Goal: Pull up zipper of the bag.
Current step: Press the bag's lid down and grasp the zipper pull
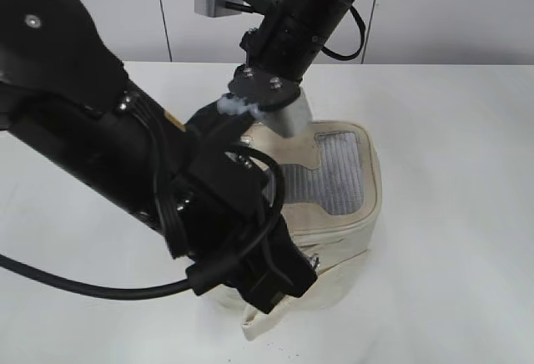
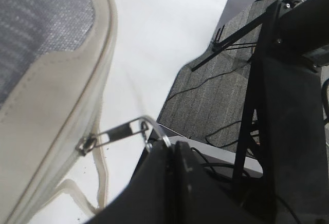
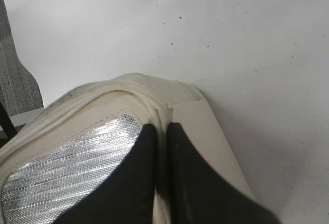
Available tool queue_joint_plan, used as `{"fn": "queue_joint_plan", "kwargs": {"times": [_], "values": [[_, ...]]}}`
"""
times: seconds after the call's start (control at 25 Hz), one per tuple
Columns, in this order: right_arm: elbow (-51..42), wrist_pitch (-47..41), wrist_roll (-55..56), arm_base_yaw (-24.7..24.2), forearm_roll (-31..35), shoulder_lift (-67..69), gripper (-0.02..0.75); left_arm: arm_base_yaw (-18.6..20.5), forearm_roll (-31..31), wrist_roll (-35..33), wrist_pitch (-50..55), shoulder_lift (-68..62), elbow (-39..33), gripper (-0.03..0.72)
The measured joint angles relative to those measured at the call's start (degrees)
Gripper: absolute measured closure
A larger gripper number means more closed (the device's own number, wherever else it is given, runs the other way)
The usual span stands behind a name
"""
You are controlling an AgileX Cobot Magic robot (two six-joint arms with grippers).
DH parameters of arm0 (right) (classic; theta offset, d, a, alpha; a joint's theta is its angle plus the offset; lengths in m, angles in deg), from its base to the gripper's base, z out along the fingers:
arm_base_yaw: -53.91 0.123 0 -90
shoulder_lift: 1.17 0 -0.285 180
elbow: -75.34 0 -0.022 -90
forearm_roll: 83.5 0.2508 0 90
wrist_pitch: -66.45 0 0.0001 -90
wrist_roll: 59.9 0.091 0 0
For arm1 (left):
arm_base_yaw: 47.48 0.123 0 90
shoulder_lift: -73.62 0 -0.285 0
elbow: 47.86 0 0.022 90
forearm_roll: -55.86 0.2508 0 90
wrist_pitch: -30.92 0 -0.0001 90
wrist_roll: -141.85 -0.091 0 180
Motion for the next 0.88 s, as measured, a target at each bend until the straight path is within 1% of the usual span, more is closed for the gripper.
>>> {"fn": "queue_joint_plan", "kwargs": {"times": [0.4, 0.56, 0.64, 0.68, 0.8, 0.88], "values": [[0.0, 0.0, 0.8, 0.0, 0.0, 0.0, 0.702, -0.5, 1.4, 0.0, 0.2, -0.6, 0.4, 0.69], [0.0, 0.0, 2.8, 0.1, 0.0, 0.0, 0.697, -0.5, 1.5, 0.6, 0.7, -0.5, 0.4, 0.668], [0.0, 0.0, 3.8, 0.1, 0.0, 0.0, 0.661, -0.5, 1.6, 1.7, 1.5, 0.0, 0.4, 0.633], [0.0, 0.0, 4.5, 0.1, 0.0, 0.0, 0.626, -0.5, 1.6, 2.0, 2.0, 0.4, 0.4, 0.605], [0.0, 0.2, 6.5, 0.1, 0.0, -0.1, 0.491, -0.2, 1.7, 2.4, 2.4, 2.5, 0.4, 0.513], [0.0, 0.2, 8.2, 0.1, -0.1, -0.2, 0.402, 0.4, 2.9, 2.4, 2.4, 4.0, 0.4, 0.462]]}}
